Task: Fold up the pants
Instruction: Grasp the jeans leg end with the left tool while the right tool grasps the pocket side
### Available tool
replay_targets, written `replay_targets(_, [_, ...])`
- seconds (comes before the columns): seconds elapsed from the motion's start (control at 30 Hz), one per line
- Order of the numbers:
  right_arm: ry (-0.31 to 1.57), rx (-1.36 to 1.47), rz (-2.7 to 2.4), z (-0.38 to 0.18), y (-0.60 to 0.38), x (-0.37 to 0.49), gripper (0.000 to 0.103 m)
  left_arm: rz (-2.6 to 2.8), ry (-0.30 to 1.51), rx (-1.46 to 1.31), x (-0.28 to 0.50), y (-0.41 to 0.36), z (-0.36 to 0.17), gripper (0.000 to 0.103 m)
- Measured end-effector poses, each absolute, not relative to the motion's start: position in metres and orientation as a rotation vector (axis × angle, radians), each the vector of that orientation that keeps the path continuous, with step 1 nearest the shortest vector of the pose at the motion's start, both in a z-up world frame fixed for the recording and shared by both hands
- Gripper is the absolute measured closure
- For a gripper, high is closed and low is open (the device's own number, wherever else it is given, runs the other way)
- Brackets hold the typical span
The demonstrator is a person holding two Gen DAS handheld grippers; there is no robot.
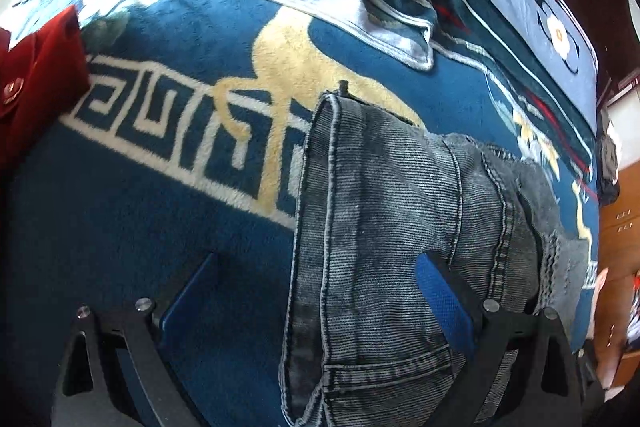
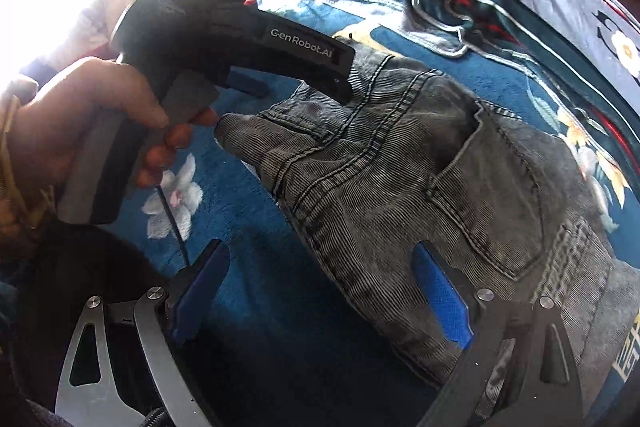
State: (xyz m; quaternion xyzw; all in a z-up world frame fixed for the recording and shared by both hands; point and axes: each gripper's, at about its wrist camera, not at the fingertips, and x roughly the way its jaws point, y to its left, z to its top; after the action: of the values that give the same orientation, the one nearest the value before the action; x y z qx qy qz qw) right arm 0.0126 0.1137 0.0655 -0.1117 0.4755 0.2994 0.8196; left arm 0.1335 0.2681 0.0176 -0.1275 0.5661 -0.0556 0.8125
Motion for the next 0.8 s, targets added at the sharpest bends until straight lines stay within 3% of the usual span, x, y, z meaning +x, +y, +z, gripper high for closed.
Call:
replay_targets(0.3, [0.999, -0.330, 0.613, 0.046, 0.132, 0.031, 0.010, -0.153, 1.207, -0.251, 0.140, 0.268, 0.015, 0.004])
replay_targets(0.4, [0.983, -0.413, 0.576, 0.033, 0.140, 0.032, 0.015, -0.158, 1.211, -0.264, 0.142, 0.268, 0.015, 0.004])
replay_targets(0.5, [0.935, -0.485, 0.525, 0.024, 0.141, 0.028, 0.027, -0.166, 1.212, -0.269, 0.140, 0.270, 0.015, 0.005])
replay_targets(0.67, [0.919, -0.420, 0.479, 0.032, 0.125, 0.032, 0.061, -0.169, 1.218, -0.295, 0.138, 0.274, 0.018, 0.005])
replay_targets(0.8, [0.949, -0.266, 0.497, 0.041, 0.101, 0.042, 0.072, -0.172, 1.230, -0.350, 0.138, 0.277, 0.020, 0.005])
